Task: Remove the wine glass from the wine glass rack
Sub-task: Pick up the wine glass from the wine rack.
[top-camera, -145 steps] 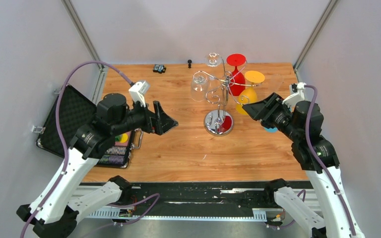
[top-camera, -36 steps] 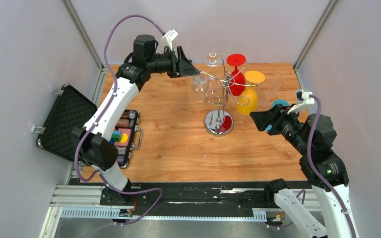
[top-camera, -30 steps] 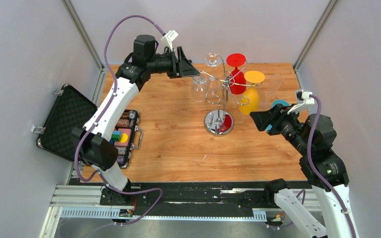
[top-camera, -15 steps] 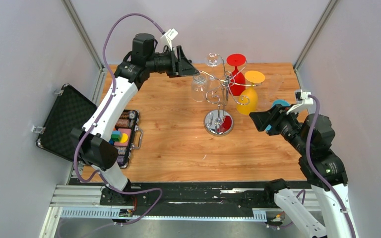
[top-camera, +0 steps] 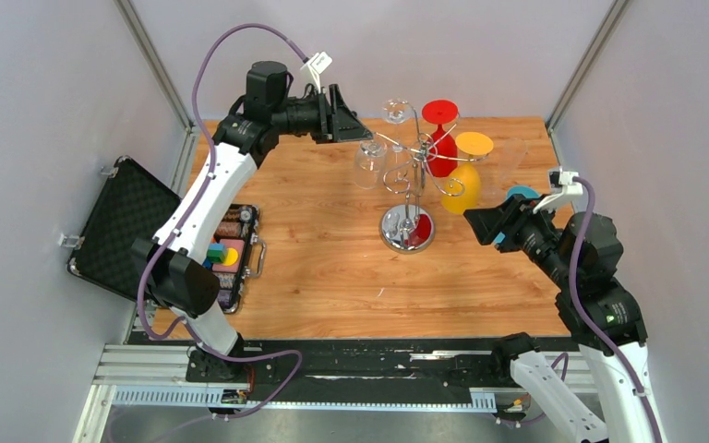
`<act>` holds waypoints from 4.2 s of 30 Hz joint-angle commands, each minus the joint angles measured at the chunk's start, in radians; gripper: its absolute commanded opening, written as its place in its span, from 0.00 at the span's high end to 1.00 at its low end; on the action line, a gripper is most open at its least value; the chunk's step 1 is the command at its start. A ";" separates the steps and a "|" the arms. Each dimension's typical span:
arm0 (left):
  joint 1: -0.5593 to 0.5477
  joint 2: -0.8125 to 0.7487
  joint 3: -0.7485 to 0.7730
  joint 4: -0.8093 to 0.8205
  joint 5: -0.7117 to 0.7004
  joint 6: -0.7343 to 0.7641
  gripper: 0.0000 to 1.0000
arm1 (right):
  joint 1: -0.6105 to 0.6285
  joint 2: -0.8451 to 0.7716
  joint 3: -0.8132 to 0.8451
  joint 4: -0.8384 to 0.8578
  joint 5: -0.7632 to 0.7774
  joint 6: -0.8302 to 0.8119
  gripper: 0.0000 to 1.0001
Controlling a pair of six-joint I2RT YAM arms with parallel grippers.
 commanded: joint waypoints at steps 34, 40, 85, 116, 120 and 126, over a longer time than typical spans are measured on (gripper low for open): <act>-0.025 0.023 -0.012 0.007 0.092 -0.072 0.49 | 0.000 0.223 -0.020 0.280 -0.012 0.347 0.45; -0.023 0.032 -0.001 -0.027 0.095 -0.061 0.50 | 0.000 0.251 -0.017 0.304 -0.022 0.351 0.46; -0.022 0.127 0.182 -0.312 -0.072 -0.075 1.00 | 0.000 0.155 -0.089 0.329 0.002 0.320 0.44; 0.032 -0.102 -0.106 0.065 -0.199 -0.519 1.00 | -0.002 0.149 -0.082 0.331 0.009 0.309 0.44; 0.047 -0.119 -0.104 0.063 -0.206 -0.524 1.00 | -0.004 0.150 -0.077 0.331 0.009 0.310 0.44; 0.052 -0.107 -0.093 0.080 -0.197 -0.532 1.00 | -0.004 0.147 -0.077 0.331 0.009 0.310 0.44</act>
